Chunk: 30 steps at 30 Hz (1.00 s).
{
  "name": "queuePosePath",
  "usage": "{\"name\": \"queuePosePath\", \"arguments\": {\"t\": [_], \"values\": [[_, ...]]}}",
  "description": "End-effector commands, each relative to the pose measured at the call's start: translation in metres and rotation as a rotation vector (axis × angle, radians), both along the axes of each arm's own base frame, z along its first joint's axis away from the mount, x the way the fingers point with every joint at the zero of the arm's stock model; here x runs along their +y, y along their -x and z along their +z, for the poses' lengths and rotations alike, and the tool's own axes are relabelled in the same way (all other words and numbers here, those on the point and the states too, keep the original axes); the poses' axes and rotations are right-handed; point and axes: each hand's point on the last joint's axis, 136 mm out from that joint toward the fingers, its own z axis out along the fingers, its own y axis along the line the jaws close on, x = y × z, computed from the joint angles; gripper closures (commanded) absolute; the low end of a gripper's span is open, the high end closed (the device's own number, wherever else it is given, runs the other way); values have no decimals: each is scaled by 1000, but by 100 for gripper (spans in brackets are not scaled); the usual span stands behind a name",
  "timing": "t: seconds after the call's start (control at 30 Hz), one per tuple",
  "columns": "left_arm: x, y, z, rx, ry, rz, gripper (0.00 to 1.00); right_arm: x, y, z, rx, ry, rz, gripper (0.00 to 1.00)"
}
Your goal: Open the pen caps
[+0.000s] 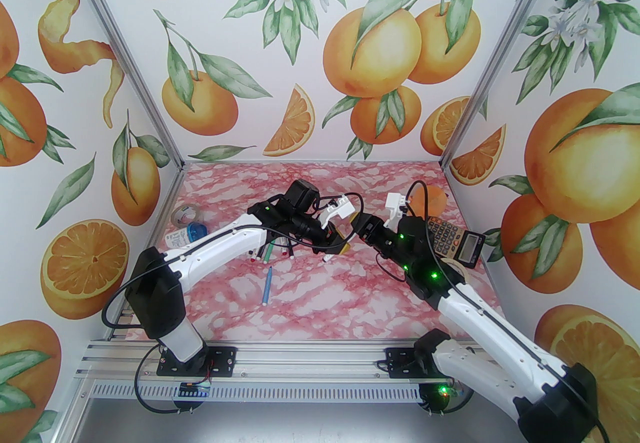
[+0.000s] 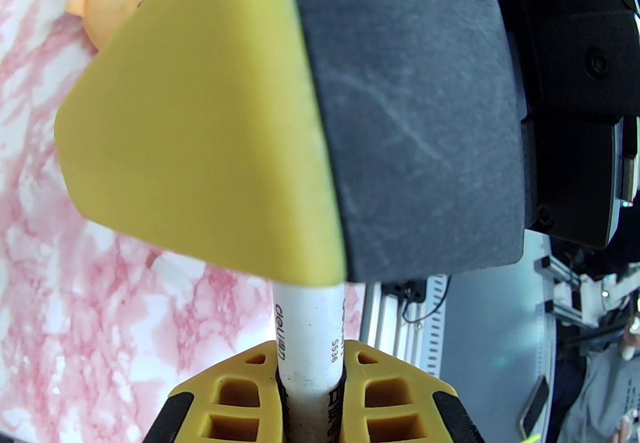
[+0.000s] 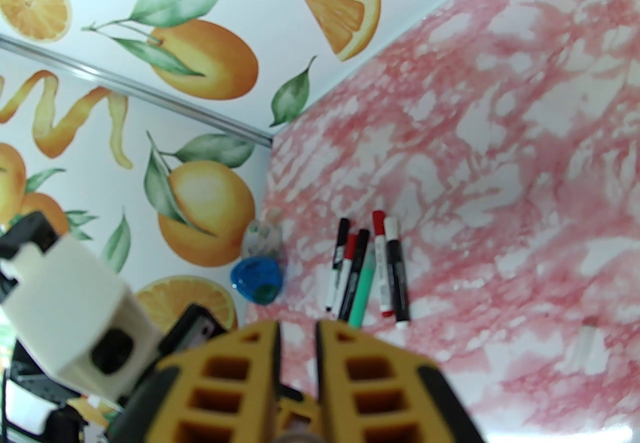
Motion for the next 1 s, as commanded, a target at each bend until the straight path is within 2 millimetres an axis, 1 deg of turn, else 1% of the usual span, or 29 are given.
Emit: {"name": "queuePosePath", "arguments": {"t": [0.0, 0.1, 0.2, 0.27, 0.43, 0.53, 0.6, 0.63, 0.67, 0.7, 0.73, 0.77, 0.83, 0.97], "values": [[-3, 1, -3, -71, -40, -12, 96, -16, -3, 7, -28, 3, -85, 89], [1, -2, -17, -174, -145, 28, 96, -39, -4, 2, 5, 71, -192, 89], [3, -5, -21, -227, -187, 54, 96, -57, -4, 5, 8, 99, -268, 90], [2, -5, -21, -229, -183, 53, 97, -65, -4, 8, 6, 103, -307, 90], [-1, 3, -26, -225, -193, 19, 100, -81, -5, 15, -1, 85, -364, 91], [-1, 4, -28, -234, -205, 16, 100, -86, -5, 17, -4, 77, -378, 91], [-1, 4, -28, -239, -208, 15, 100, -94, -5, 18, -1, 73, -404, 91], [-2, 6, -27, -233, -201, 6, 100, -102, -4, 21, -5, 80, -429, 92], [-3, 10, -26, -223, -190, -9, 100, -105, -4, 22, -12, 81, -435, 92], [-5, 15, -24, -201, -170, -35, 100, -106, -5, 26, -30, 76, -433, 92], [-8, 21, -22, -175, -147, -62, 100, -103, -6, 32, -69, 62, -409, 92], [-11, 30, -18, -131, -113, -105, 100, -95, -7, 43, -142, 38, -355, 92], [-16, 43, -11, -64, -62, -163, 100, -86, -8, 55, -220, 18, -285, 92], [-15, 45, -2, -31, -13, -182, 100, -76, -7, 64, -286, 46, -201, 93]]}}
